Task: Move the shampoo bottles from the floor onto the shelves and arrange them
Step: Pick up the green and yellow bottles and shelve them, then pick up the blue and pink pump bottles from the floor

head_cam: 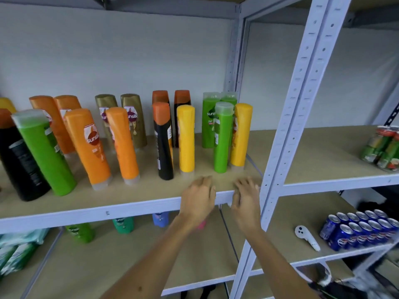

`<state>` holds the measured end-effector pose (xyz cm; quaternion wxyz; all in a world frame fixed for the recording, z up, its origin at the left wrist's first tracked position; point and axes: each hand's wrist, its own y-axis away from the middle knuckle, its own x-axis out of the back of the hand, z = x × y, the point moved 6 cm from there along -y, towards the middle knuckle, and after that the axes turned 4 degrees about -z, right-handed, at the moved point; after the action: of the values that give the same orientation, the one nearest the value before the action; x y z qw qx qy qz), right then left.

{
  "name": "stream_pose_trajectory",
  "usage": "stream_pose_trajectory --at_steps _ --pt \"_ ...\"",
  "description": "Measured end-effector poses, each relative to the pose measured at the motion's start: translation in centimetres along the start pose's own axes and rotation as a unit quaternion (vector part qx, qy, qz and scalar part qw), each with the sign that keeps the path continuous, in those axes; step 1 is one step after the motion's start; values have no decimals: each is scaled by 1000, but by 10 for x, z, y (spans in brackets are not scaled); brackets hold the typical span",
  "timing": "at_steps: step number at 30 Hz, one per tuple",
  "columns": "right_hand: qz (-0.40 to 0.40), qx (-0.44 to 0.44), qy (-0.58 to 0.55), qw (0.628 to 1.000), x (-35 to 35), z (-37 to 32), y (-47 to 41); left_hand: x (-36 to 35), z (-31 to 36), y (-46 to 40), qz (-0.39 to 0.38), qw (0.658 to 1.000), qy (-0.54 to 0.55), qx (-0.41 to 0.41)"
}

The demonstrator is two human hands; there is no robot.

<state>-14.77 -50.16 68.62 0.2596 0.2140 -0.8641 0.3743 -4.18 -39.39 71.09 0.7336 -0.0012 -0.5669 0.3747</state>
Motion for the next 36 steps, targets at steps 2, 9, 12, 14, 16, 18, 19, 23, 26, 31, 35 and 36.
stream_pose_trajectory --at_steps 2,9,12,14,16,18,19,23,26,31,35,36 --pt "-5 14 39 999 -17 1 24 -5 -4 24 17 993 -43 -105" --pt "-55 -37 66 996 -66 -16 85 -23 -66 103 -48 969 -138 -199" --pt "-158 -93 35 982 -107 -19 120 -40 -115 141 -139 985 -34 -94" --pt "-229 -133 36 964 -138 -19 151 -56 -155 173 -216 976 29 23" --pt "-293 -150 47 943 -170 -16 187 -72 -193 208 -255 961 39 102" --pt "-355 -179 41 917 -202 -10 227 -88 -227 244 -287 944 51 152" --pt "-382 -184 41 905 -218 -8 246 -97 -241 263 -304 936 57 170" --pt "-469 -225 46 853 -273 21 326 -142 -287 340 -366 891 102 249" --pt "-521 -229 51 821 -306 43 380 -192 -324 397 -380 860 109 322" --pt "-573 -236 65 782 -372 110 465 -295 -368 477 -412 828 122 360" --pt "-603 -254 72 753 -418 162 522 -375 -393 526 -430 816 106 372" --pt "-606 -258 71 749 -427 171 534 -391 -396 536 -433 813 103 375"
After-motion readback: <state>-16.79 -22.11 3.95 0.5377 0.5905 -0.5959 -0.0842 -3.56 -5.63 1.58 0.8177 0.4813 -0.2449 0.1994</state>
